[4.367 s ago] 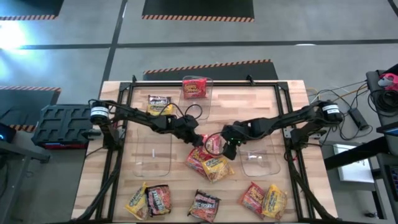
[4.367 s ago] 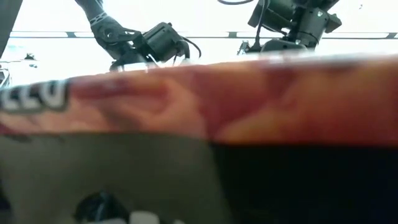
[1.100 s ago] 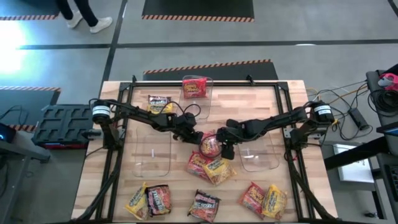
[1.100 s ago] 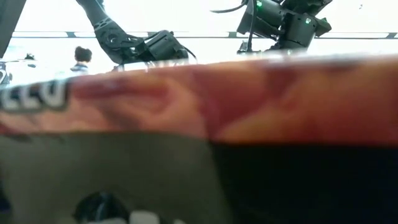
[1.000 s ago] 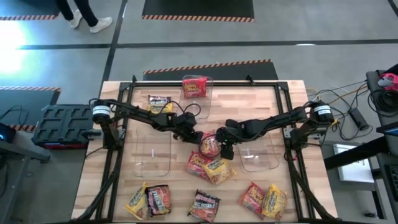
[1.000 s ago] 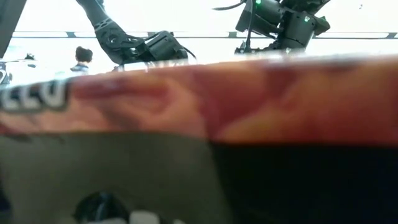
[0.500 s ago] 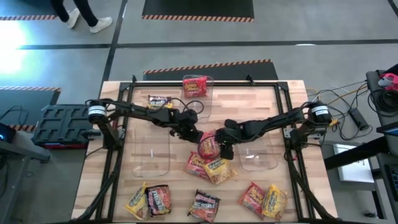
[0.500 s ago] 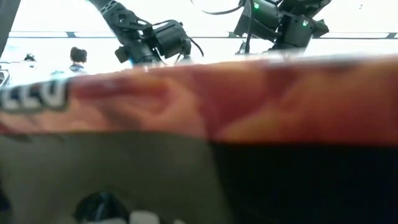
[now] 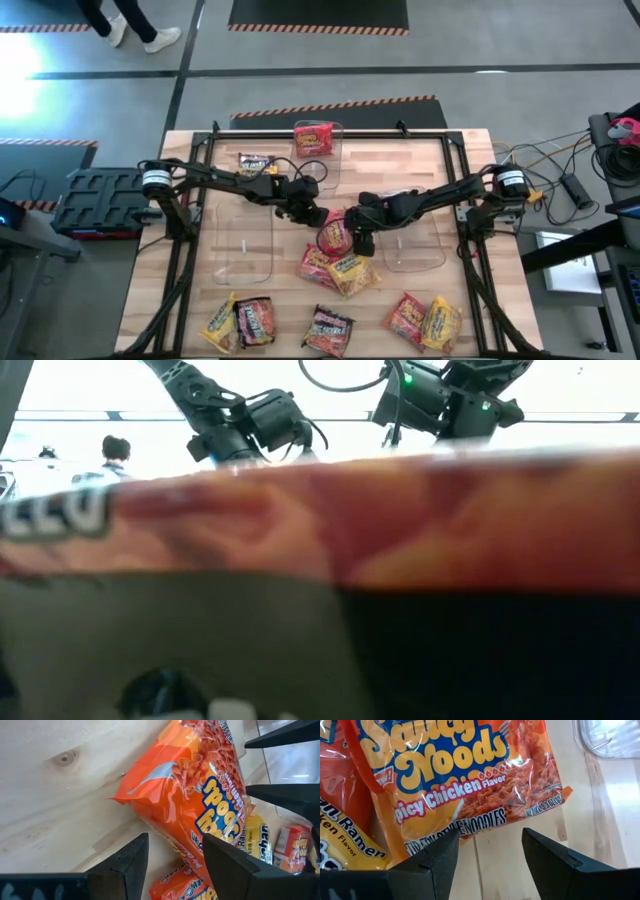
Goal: Sort Maruchan noodles
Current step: Put the top orange pack noodle into the top transparent bin
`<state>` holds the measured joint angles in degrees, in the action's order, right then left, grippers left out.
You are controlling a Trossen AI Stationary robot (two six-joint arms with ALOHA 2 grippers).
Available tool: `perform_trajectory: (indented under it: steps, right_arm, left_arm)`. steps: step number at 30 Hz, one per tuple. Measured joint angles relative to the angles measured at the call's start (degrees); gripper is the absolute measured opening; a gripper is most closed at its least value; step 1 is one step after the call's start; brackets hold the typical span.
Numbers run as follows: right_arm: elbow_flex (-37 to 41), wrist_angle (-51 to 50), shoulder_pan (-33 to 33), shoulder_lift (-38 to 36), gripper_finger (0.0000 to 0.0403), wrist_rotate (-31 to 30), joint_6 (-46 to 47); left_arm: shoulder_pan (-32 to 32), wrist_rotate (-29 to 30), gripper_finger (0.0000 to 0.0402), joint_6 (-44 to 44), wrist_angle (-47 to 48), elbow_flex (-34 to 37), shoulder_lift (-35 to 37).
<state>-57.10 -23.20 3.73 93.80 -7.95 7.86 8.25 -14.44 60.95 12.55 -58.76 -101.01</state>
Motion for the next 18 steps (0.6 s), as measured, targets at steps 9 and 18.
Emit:
perform_trajectory:
  steps: [9,18]
  right_arm:
    - [0.2,-0.6,0.0,0.2,0.0207,1.4,1.3]
    - [0.2,-0.8,0.0,-0.1,0.0207,0.8,1.3]
  left_arm:
    - [-0.3,0.0,0.0168,0.4,0.3,0.6,0.0]
    - [-0.4,-0.5,0.0168,-1.0,0.0,-0.9,0.5]
